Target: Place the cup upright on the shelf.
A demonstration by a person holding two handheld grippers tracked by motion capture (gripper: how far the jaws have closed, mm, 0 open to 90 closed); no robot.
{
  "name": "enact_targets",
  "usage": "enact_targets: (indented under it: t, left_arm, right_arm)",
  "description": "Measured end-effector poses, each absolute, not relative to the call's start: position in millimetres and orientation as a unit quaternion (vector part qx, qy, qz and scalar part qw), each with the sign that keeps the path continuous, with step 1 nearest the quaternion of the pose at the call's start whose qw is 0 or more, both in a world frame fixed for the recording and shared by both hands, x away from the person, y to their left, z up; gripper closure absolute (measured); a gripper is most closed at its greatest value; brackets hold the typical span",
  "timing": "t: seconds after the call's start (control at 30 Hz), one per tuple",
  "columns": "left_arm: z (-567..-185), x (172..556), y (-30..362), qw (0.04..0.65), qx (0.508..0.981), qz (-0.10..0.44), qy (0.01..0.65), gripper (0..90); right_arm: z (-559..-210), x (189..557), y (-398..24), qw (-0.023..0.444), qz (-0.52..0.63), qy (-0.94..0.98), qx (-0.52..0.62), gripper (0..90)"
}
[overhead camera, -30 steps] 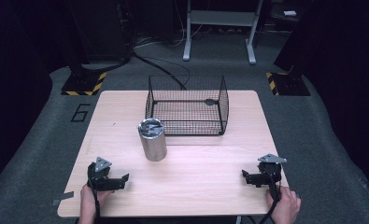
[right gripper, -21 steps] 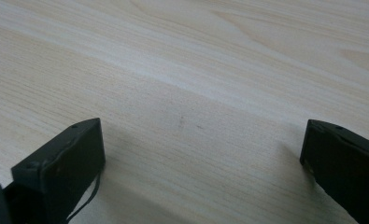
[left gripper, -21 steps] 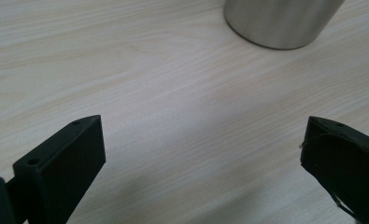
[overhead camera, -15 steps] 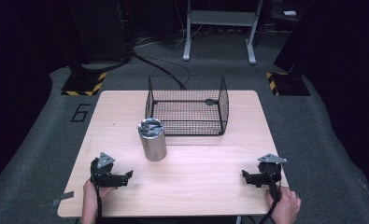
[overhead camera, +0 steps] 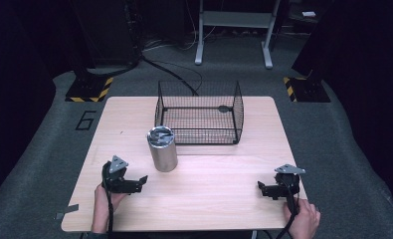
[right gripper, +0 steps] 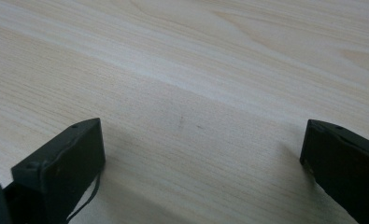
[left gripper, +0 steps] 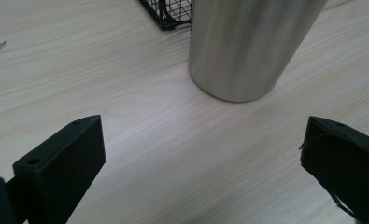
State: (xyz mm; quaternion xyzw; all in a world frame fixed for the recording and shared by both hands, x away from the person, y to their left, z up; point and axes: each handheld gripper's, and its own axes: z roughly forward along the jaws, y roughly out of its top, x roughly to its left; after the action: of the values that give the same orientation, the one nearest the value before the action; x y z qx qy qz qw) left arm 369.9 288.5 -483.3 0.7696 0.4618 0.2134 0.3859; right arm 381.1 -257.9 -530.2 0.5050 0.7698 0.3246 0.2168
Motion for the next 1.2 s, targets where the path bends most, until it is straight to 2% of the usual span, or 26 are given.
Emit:
enact_targets:
  t: [1.2]
  left_arm:
    - [-441.6, 403.0, 242.6, 0.440, 0.762, 0.224, 0.418, 0.0]
  right_arm:
    - [-530.1, 381.1, -257.9, 0.217, 0.324, 0.770, 0.505, 0.0]
